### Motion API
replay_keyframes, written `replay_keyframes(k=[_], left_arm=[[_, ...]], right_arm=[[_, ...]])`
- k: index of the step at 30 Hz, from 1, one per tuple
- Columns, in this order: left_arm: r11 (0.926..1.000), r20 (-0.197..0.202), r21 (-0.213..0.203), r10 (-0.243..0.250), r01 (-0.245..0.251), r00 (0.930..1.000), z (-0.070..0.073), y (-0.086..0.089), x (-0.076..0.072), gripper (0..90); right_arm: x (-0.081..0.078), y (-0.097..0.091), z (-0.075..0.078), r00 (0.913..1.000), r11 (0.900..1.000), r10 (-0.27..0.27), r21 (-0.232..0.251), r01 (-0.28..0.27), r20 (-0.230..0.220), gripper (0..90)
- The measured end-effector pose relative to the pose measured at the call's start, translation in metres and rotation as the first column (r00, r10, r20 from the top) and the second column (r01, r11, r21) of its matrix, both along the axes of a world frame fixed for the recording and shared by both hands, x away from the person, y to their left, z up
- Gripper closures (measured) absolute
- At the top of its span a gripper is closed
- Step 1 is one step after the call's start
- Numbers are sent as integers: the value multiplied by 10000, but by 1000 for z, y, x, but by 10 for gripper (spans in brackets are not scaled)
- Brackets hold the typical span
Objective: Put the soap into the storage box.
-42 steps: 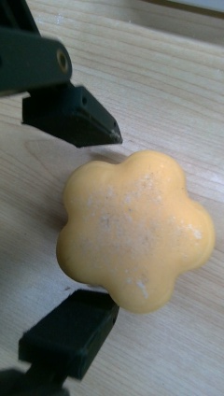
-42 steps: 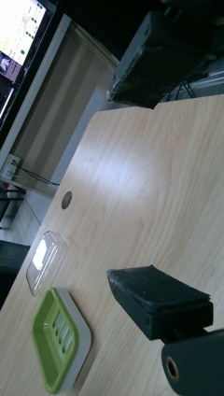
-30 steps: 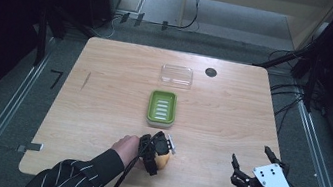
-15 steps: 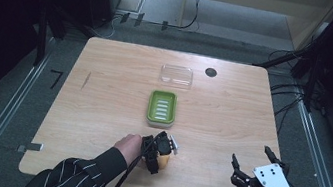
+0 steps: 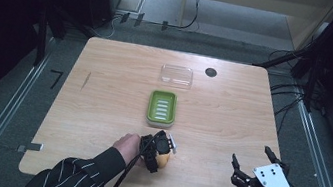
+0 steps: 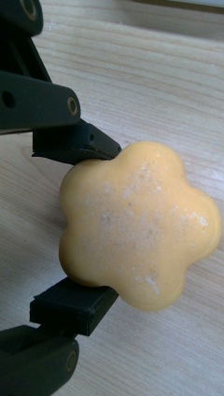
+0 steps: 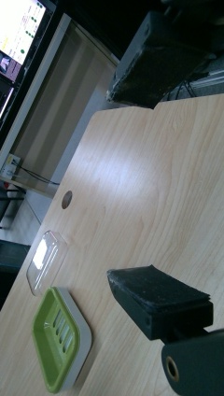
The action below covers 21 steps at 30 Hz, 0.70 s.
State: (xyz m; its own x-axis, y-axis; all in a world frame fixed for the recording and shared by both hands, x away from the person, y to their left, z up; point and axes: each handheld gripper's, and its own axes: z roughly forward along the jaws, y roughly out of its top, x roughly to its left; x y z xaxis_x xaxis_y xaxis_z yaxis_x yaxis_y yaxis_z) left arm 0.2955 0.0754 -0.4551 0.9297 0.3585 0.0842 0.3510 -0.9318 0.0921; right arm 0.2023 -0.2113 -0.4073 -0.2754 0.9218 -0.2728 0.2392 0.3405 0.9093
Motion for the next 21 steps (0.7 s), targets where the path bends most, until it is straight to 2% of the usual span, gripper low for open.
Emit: replay_keyframes(k=[8,21], left_arm=[[10000,-50,6,-45,45,10000,2,2,-1,395],[9993,64,-339,138,-136,9999,14,12,0,395]], right_arm=[[0,0,0,10000,10000,-12,29,12,-7,134],[0,0,0,10000,10000,-7,13,7,3,133]])
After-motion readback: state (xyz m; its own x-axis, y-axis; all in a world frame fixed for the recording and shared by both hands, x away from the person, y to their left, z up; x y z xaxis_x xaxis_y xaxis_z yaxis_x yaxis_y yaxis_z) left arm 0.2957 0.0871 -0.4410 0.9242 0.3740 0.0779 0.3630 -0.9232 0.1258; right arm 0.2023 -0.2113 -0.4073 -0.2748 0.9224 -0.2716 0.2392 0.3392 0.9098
